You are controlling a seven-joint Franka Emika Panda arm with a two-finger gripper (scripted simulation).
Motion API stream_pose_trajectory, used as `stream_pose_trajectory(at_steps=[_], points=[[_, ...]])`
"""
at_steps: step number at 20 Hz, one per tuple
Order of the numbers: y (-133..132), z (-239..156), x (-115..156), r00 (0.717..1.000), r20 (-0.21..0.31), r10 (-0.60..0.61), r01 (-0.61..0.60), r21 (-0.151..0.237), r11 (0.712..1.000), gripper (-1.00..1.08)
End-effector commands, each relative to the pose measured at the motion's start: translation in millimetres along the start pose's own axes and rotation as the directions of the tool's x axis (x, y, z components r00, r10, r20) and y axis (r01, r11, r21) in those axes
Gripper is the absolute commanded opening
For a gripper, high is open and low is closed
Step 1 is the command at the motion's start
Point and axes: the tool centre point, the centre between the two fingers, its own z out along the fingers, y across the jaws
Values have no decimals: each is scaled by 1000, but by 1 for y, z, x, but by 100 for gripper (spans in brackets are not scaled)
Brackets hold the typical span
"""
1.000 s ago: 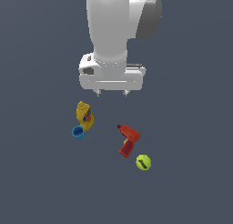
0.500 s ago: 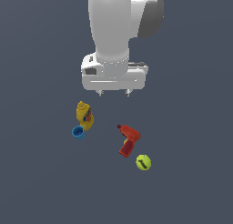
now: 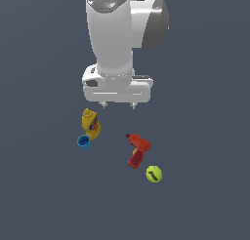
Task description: Pick up a designated object from a clutter of objects.
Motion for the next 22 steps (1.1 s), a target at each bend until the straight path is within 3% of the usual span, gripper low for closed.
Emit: stream_pose_trajectory(at_steps=[1,9,16,22], points=[[10,11,6,999,-3,36,-36,4,999,100],[66,70,33,974,-22,225,-225,16,974,100],[128,132,46,912,-43,408,-408,16,913,100],[163,165,46,866,-56,497,-497,11,868,100]])
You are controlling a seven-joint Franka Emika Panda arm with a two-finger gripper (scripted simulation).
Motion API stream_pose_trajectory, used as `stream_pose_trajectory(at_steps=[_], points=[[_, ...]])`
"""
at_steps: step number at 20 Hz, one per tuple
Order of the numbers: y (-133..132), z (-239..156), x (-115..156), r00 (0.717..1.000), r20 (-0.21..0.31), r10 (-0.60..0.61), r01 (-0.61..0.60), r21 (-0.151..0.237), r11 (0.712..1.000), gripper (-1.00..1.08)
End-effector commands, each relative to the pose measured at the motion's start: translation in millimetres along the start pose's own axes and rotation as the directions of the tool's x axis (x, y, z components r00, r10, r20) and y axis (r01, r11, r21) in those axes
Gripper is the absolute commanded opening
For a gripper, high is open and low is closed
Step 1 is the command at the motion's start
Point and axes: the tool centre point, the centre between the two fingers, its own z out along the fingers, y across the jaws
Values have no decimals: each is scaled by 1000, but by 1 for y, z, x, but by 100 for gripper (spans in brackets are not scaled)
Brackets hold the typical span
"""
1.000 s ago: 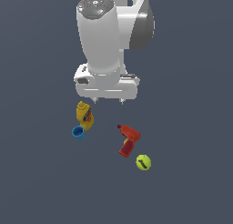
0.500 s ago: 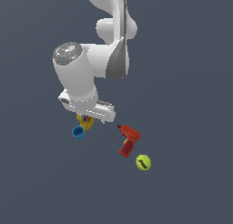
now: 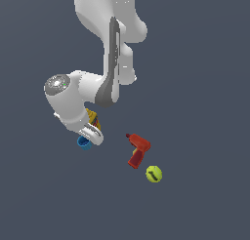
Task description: Pick up a designated object from a clutter of objects.
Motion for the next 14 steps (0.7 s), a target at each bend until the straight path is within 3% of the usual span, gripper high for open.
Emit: stream_pose_trajectory(at_steps=[1,14], points=[[10,11,5,999,-7,33,-33,-3,999,100],[19,32,8,998,-10,60,-60,-7,998,100]])
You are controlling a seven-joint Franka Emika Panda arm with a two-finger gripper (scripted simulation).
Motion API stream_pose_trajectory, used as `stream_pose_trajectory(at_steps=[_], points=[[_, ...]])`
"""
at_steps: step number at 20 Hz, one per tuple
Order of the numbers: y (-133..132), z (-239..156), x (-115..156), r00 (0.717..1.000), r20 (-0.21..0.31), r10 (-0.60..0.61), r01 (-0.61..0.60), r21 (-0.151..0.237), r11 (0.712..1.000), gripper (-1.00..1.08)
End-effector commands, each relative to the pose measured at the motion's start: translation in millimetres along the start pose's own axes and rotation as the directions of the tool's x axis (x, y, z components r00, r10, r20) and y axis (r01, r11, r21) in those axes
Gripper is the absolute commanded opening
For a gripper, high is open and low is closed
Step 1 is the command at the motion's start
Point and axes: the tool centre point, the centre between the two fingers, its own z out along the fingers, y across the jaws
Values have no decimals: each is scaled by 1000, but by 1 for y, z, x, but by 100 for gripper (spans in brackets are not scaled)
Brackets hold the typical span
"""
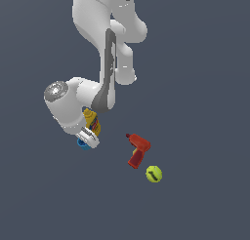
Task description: Pick up a designated object from a clutter of objects.
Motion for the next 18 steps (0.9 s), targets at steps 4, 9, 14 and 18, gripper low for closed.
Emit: stream_pose_trajectory(at_steps=[4,9,14,18], points=[[1,25,-1,1000,0,2,-2,-1,1000,100],[1,42,0,1000,0,4,-4,-1,1000,100],[1,44,0,1000,0,4,-4,-1,1000,-100],[1,44,0,1000,0,4,-4,-1,1000,-100]])
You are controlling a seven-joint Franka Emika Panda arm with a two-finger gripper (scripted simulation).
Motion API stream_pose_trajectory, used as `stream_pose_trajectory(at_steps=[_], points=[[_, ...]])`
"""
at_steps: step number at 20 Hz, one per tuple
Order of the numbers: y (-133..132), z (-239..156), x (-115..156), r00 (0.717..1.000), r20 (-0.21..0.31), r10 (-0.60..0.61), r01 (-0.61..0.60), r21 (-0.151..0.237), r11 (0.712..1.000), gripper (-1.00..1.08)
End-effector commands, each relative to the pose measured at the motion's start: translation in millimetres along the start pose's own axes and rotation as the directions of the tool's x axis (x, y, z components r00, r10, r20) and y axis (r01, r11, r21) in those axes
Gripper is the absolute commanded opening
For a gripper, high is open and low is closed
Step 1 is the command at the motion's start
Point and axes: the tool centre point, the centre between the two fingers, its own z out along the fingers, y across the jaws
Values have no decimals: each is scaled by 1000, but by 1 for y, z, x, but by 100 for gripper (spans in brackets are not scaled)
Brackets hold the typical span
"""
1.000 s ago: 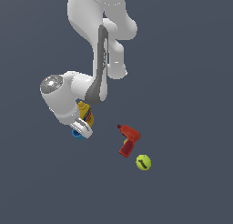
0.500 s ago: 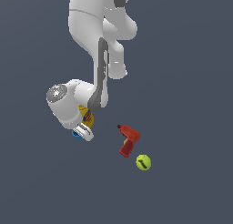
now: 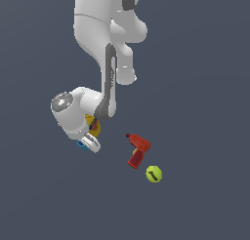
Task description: Pick up a designated object from a clutter of objects.
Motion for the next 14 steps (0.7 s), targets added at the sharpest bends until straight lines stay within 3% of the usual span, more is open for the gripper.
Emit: stream_pose_trajectory(at_steps=[1,14], points=[[0,1,0,1000,0,0,0,-1,1000,-100],[1,-24,0,1000,0,0,0,0,1000,-100]])
